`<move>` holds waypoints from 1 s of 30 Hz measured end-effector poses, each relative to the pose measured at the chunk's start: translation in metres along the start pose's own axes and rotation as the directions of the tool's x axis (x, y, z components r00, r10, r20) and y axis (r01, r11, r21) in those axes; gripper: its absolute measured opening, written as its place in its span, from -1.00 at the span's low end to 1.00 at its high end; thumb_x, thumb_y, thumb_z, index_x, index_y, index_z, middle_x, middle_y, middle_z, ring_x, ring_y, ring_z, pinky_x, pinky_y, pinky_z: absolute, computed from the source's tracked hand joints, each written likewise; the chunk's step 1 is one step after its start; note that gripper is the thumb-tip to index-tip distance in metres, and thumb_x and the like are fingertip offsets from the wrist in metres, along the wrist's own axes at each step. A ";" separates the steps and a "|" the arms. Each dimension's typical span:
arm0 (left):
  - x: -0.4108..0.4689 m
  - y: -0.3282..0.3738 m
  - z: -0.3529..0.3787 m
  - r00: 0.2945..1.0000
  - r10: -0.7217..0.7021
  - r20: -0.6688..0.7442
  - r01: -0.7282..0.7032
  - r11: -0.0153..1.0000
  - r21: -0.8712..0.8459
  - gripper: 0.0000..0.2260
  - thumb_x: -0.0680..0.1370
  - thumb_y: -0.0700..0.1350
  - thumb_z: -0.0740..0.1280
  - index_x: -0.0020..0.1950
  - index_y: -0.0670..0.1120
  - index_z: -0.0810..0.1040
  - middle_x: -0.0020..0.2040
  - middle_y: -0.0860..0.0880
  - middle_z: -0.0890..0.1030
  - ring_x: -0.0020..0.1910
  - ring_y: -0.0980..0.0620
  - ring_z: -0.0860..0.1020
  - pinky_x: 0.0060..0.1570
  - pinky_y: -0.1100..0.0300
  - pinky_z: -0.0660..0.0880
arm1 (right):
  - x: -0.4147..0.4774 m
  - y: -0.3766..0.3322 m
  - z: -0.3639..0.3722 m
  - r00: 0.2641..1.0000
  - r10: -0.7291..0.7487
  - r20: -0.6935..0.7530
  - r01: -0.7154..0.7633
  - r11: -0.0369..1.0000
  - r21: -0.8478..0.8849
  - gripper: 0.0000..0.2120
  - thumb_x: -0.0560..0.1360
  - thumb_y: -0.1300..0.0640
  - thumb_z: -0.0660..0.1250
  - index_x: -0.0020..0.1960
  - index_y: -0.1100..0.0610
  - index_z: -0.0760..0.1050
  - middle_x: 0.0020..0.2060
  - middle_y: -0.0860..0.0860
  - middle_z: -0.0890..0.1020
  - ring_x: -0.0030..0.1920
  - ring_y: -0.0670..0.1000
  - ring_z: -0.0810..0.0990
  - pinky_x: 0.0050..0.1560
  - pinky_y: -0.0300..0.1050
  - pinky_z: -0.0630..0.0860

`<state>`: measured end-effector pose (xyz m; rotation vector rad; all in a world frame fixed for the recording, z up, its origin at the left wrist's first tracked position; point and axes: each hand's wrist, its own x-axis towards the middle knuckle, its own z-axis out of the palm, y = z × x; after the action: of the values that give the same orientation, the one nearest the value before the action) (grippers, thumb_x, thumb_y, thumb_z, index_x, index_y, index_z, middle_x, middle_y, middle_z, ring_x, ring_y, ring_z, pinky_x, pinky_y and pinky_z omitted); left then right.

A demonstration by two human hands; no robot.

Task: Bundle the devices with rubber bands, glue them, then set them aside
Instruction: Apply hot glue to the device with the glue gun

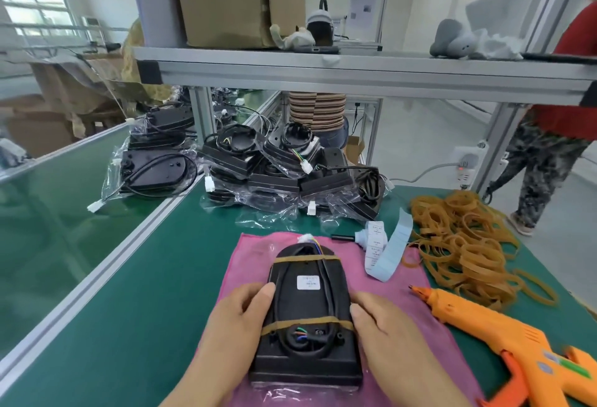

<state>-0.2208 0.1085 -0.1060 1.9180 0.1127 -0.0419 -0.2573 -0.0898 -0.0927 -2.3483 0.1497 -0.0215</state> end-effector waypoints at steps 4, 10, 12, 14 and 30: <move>0.000 0.011 -0.007 0.996 -0.079 -0.038 0.066 0.964 -0.256 -0.84 0.61 0.06 0.28 0.01 0.10 0.65 -0.08 0.09 0.72 0.00 0.02 0.67 0.15 -0.02 0.55 | 0.005 -0.015 0.002 0.992 -0.106 -0.064 0.108 0.994 0.036 -0.81 0.65 0.12 0.14 0.10 -0.03 0.52 0.02 -0.11 0.58 0.03 -0.18 0.48 0.00 -0.36 0.36; 0.010 0.016 -0.041 0.989 -0.139 -0.050 0.105 0.898 -0.428 -0.86 0.60 0.10 0.29 -0.07 0.16 0.63 -0.04 -0.03 0.72 -0.04 -0.11 0.70 0.08 -0.17 0.61 | 0.026 -0.050 0.019 0.975 -0.218 -0.050 0.219 0.976 0.011 -0.77 0.65 0.18 0.13 0.15 0.07 0.55 0.03 -0.05 0.59 0.06 -0.06 0.49 -0.03 -0.35 0.34; 0.015 0.014 -0.064 0.985 -0.131 -0.113 0.066 0.888 -0.456 -0.86 0.60 0.09 0.30 -0.01 0.11 0.63 -0.06 -0.04 0.73 -0.09 -0.10 0.71 -0.03 -0.10 0.64 | 0.037 -0.073 0.030 0.960 -0.277 -0.031 0.277 0.961 0.006 -0.77 0.65 0.19 0.14 0.17 0.12 0.55 0.05 -0.02 0.59 0.11 0.00 0.49 -0.04 -0.32 0.30; 0.019 0.011 -0.092 0.974 -0.132 -0.185 0.027 0.875 -0.484 -0.84 0.61 0.07 0.29 0.07 0.05 0.61 -0.07 -0.05 0.73 -0.11 -0.10 0.71 -0.14 -0.04 0.65 | 0.050 -0.102 0.044 0.944 -0.330 0.013 0.330 0.944 -0.004 -0.75 0.65 0.20 0.14 0.19 0.21 0.55 0.09 0.06 0.62 0.16 0.07 0.50 0.10 -0.17 0.35; -0.081 -0.102 -0.340 0.511 -0.381 -0.771 -0.162 0.838 -0.521 -0.81 0.62 0.01 0.30 0.18 -0.02 0.57 -0.01 -0.08 0.71 -0.04 -0.15 0.69 -0.03 -0.16 0.63 | -0.006 -0.333 0.260 0.636 -0.567 0.524 0.450 0.824 0.344 -0.65 0.64 0.10 0.10 0.33 0.10 0.52 0.22 0.01 0.60 0.19 0.04 0.54 0.22 -0.08 0.46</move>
<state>-0.3199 0.4578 -0.0781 1.1728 0.8548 0.8136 -0.2134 0.3270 -0.0398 -2.0150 -0.8201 0.4284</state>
